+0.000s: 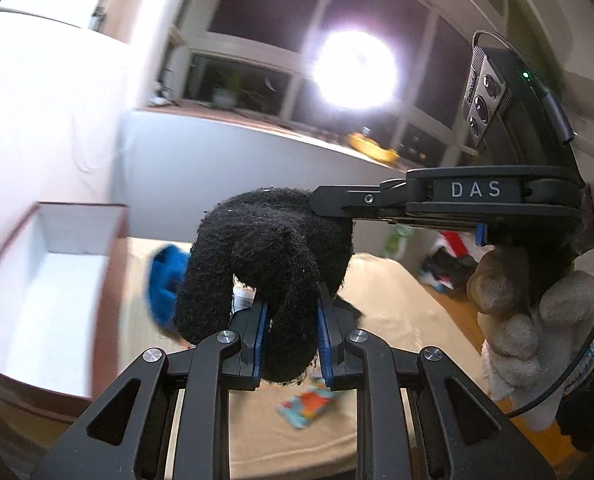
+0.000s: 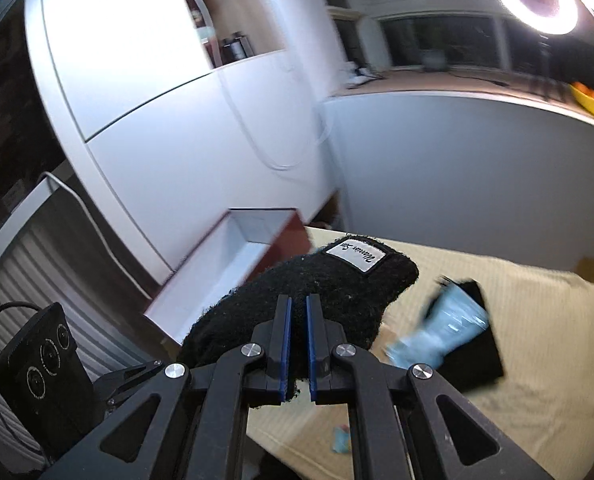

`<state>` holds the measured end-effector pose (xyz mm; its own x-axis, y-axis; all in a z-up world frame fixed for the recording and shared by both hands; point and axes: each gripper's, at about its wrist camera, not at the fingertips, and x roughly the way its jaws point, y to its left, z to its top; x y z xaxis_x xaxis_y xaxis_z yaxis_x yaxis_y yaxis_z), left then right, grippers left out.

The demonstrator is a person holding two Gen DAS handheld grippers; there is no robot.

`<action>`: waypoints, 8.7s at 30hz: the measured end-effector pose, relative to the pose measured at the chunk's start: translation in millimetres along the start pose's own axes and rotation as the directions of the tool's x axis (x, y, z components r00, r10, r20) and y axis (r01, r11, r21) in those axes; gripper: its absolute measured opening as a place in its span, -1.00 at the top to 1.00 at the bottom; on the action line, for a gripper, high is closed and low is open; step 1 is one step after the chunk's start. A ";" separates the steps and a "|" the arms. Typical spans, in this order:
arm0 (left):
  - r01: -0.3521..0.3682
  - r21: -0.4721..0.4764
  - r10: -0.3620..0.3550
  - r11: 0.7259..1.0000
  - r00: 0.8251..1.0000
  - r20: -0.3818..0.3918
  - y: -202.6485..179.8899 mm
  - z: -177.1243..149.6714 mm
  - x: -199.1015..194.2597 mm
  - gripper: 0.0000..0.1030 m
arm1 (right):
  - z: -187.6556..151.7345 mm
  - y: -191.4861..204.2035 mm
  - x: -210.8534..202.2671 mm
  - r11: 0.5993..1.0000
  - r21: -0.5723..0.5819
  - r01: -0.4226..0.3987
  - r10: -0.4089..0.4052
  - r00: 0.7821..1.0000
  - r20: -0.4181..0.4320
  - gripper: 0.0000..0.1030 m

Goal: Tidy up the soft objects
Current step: 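Lift the black glove with the right tool and carry it to the shoebox, then open the right tool to drop the glove in the box and withdraw, then grasp the orange-and-white tissue block with the left tool, then carry the tissue block with the left tool into the shoebox and release, then withdraw the left tool from the box back over the bed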

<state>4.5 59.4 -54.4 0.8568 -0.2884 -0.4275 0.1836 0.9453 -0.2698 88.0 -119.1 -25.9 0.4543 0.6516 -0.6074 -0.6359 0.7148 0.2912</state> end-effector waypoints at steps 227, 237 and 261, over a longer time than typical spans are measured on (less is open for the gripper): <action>-0.382 -0.061 0.377 0.922 0.922 -0.087 132.4 13.6 -2.4 -0.21 | 48.1 41.2 135.6 0.990 -0.132 -0.042 0.018 0.984 -0.178 -0.19; -0.290 -0.062 0.284 0.955 0.954 -0.093 92.4 3.2 2.0 -0.21 | 15.2 -40.4 45.2 0.994 -0.049 0.093 -0.097 0.991 -0.094 -0.35; -0.131 -0.025 0.121 0.991 0.962 -0.244 24.3 -52.7 49.5 -0.21 | -90.4 -172.6 -16.4 0.965 0.204 0.166 -0.136 0.978 -0.156 -0.36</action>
<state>25.9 60.1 -127.6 0.7292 -0.2006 -0.6543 0.0581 0.9708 -0.2328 133.9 -276.1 -133.0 0.4335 0.5011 -0.7490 -0.4103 0.8497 0.3310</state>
